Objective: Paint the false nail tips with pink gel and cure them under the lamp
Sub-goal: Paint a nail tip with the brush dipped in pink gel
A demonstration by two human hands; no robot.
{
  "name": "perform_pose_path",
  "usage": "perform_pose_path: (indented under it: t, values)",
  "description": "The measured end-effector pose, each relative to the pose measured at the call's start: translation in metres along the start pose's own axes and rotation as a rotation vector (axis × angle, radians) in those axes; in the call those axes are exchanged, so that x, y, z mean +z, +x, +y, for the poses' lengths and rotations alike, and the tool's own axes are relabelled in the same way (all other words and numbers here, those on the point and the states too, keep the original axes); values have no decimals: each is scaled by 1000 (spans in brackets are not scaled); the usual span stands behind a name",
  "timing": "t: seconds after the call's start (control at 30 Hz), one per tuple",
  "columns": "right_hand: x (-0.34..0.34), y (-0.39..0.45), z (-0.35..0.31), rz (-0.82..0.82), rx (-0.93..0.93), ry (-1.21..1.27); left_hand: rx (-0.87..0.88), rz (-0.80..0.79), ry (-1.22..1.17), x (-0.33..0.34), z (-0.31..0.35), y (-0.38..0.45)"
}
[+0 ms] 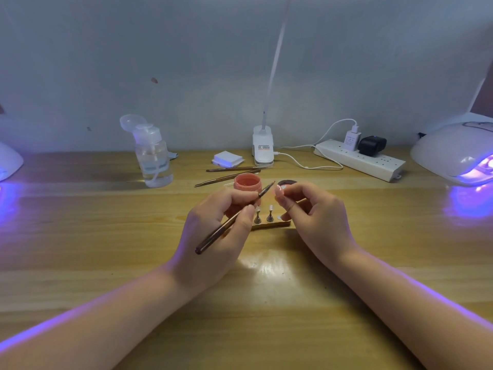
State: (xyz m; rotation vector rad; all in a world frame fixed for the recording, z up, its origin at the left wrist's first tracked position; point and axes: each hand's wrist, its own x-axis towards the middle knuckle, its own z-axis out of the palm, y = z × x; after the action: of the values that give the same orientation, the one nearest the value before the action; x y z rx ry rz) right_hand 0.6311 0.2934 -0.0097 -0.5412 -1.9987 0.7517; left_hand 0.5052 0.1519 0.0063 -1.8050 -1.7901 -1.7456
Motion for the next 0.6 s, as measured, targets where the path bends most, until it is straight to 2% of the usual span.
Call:
perform_pose_path:
  t: [0.1, 0.3, 0.47, 0.6]
  values:
    - [0, 0, 0, 8, 2, -10, 21, -51, 8, -1, -1, 0]
    - [0, 0, -1, 21, -1, -26, 27, 0, 2, -1, 2, -1]
    - [1, -1, -2, 43, -12, -63, 39, -49, -6, -1, 3, -2]
    - [1, -1, -3, 38, -21, -67, 32, 8, -3, -1, 4, -2]
